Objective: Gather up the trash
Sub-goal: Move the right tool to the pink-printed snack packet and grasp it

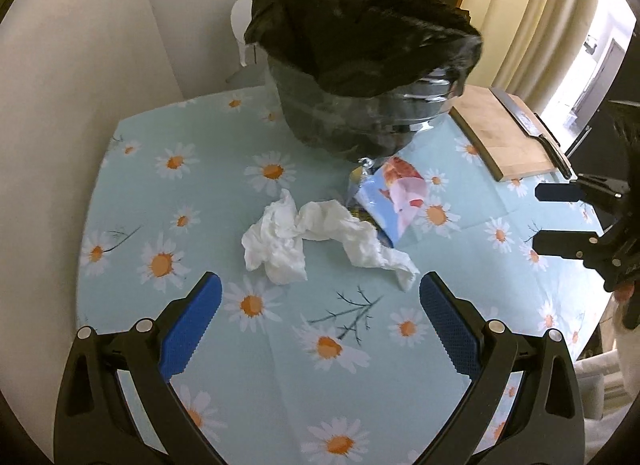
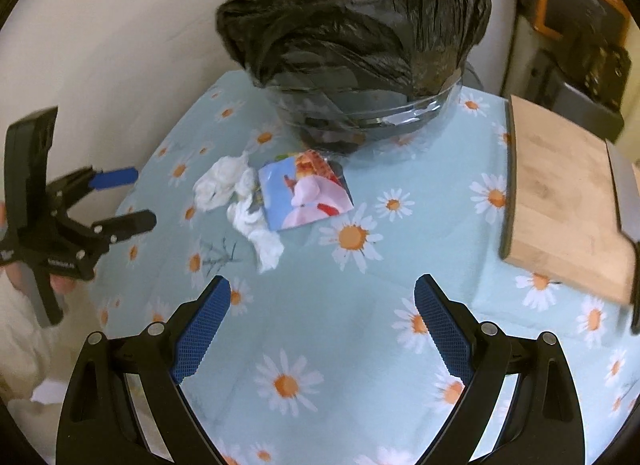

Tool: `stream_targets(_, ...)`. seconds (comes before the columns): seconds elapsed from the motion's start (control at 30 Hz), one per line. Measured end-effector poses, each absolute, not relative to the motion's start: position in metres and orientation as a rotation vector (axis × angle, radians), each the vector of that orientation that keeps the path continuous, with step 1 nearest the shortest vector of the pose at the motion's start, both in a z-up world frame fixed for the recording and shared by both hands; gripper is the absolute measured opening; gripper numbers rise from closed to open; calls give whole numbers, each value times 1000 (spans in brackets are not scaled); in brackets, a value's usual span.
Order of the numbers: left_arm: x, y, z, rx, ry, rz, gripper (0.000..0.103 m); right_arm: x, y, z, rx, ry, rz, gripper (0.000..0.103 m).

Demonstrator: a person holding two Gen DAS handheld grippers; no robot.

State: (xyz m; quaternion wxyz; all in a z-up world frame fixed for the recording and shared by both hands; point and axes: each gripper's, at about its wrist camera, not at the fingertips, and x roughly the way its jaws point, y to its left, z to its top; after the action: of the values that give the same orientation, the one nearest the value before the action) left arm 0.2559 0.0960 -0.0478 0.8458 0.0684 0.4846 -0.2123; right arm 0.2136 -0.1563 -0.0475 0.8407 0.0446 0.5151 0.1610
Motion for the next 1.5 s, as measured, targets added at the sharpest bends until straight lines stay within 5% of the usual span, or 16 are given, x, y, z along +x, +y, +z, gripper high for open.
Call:
stream_targets(1.0, 313, 125, -104, 253, 1052, -589, 97, 305, -84, -124, 93, 1080, 324, 89)
stream_targets(1.2, 321, 120, -110, 289, 1063, -593, 97, 301, -82, -128, 99, 1067, 375, 59)
stream_targets(1.27, 324, 115, -113, 299, 1069, -611, 97, 300, -82, -125, 118, 1067, 401, 41)
stream_targets(1.5, 331, 100, -121, 318, 1082, -635, 97, 294, -67, -115, 75, 1061, 426, 14)
